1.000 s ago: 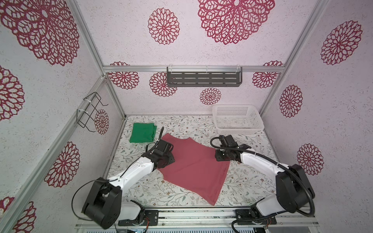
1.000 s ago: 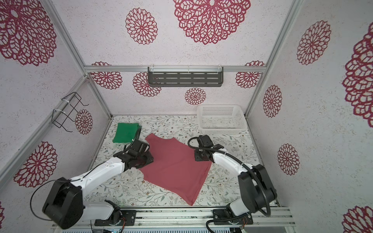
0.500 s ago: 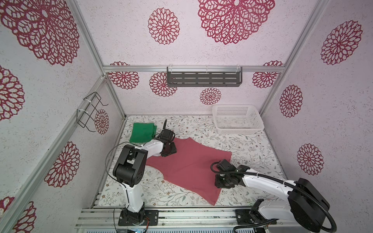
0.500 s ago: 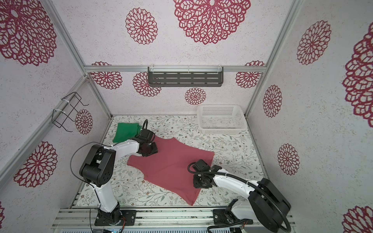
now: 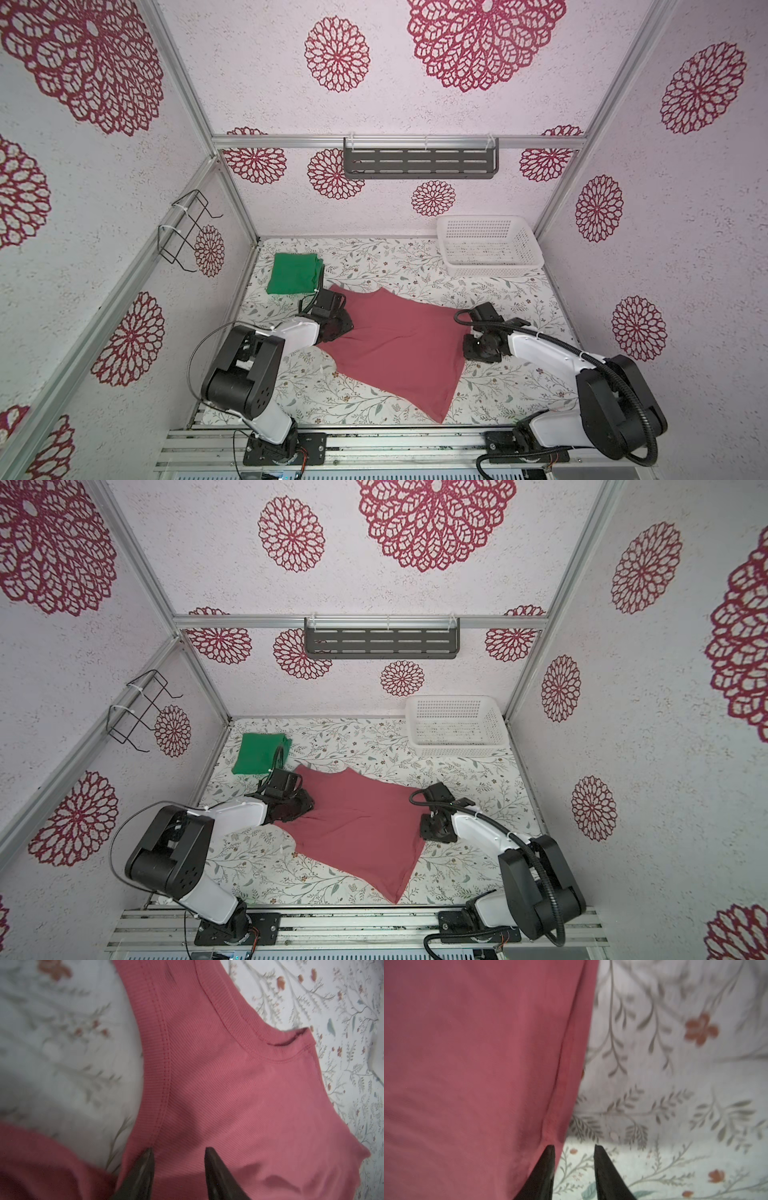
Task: Fold and stack the tank tops
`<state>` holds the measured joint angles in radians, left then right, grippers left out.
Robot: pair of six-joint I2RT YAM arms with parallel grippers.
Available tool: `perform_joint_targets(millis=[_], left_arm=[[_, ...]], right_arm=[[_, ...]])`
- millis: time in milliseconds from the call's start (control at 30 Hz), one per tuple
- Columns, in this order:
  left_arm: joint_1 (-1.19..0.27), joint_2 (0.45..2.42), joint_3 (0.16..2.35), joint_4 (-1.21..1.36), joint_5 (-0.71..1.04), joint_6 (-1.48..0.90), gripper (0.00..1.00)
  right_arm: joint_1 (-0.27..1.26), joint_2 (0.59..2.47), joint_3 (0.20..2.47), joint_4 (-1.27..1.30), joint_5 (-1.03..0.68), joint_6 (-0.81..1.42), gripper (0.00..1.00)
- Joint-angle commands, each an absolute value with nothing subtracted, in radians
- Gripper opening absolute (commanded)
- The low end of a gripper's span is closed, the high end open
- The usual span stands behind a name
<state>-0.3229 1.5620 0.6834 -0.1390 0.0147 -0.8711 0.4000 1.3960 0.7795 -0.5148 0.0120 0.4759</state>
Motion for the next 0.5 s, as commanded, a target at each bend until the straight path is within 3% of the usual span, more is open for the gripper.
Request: perform_joint_targets(millis=[0,167,467], left_arm=[[-0.327,1.490,0.598,-0.324,-0.066,-0.933,0.45],[-0.319,1.458,0.736,-0.432,-0.135,-0.842,0.47],[-0.333,1.825,1.114,-0.385,-0.003,-0.724,0.47]], right_arm=[[0.389,1.404,0.922,-0.552,0.037,0.352,0.35],[0.514,1.420,0.926,-0.547,-0.075,0.392,0.35],[0.580,1.478,0.793,-0.390,-0.078,0.503,0.34]])
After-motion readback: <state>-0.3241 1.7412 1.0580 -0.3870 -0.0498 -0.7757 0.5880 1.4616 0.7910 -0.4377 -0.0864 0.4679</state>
